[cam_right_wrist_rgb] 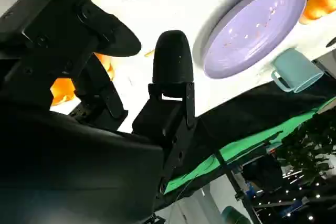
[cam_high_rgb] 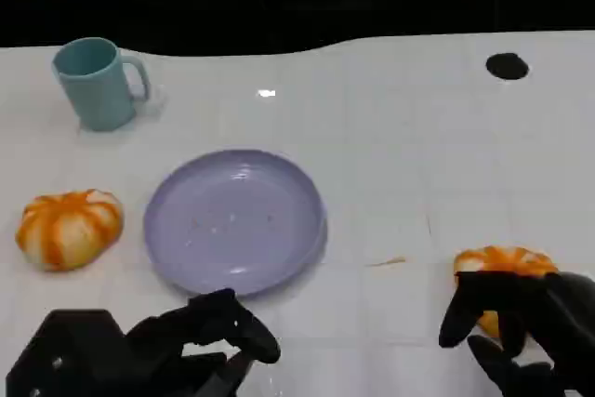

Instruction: Grasp the bread from the table and place it into the plate.

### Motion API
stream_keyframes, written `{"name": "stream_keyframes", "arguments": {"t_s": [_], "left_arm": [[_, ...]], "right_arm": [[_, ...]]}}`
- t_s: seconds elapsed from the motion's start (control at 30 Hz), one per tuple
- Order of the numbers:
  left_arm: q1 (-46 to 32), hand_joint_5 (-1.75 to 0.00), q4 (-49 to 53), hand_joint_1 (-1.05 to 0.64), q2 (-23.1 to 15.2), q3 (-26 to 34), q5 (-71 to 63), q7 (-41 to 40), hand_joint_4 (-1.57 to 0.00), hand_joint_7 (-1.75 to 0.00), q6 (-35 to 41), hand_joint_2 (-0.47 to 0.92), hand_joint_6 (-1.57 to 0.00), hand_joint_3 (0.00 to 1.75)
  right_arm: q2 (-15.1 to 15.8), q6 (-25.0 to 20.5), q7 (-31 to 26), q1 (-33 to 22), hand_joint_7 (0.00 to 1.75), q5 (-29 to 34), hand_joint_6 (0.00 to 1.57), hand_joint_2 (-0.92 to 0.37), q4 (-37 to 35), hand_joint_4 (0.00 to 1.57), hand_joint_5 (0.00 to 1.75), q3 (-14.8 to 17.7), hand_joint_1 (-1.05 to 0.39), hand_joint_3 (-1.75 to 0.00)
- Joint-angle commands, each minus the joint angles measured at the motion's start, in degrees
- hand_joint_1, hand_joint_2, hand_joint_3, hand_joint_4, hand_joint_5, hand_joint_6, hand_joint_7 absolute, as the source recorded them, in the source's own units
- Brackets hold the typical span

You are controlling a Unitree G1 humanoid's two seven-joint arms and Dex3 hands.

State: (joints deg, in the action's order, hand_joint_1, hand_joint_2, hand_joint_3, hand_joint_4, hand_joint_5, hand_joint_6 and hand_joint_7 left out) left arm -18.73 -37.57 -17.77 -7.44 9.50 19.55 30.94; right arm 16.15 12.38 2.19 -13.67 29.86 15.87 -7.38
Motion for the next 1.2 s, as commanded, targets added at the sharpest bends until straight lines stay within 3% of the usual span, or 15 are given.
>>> {"name": "stream_keyframes", "arguments": {"t_s": [0.03,0.93,1.07,1.2], "left_arm": [[0.3,-1.75,-0.2,-0.34,-0.5,0.2,0.1,-0.1,-0.66,-1.55,0.1,0.92,-0.49,0.6],[0.4,-1.75,0.7,-0.35,-0.4,0.5,0.3,0.1,-0.66,-1.53,-0.1,0.92,-0.5,0.59],[0.4,-1.75,0.7,-0.35,-0.7,0.4,0.0,0.2,-0.66,-1.53,-0.3,0.92,-0.5,0.59],[0.4,-1.75,0.8,-0.34,-0.6,0.6,0.3,0.3,-0.66,-1.52,-0.4,0.92,-0.49,0.6]], "right_arm": [[0.7,-0.1,-0.1,-0.2,1.16,-0.5,0.94,-0.27,0.0,0.93,1.71,0.6,0.0,-1.27],[0.6,-0.7,0.2,0.0,1.16,-0.5,0.93,-0.26,0.2,0.92,1.71,0.3,0.0,-1.3],[0.2,-2.3,1.4,-0.2,1.11,-1.5,0.91,-0.28,1.7,0.87,1.74,0.5,0.01,-1.3],[0.2,-3.2,1.7,-0.3,0.95,-1.8,0.91,-0.31,3.1,0.84,1.68,0.8,-0.02,-1.15]]}}
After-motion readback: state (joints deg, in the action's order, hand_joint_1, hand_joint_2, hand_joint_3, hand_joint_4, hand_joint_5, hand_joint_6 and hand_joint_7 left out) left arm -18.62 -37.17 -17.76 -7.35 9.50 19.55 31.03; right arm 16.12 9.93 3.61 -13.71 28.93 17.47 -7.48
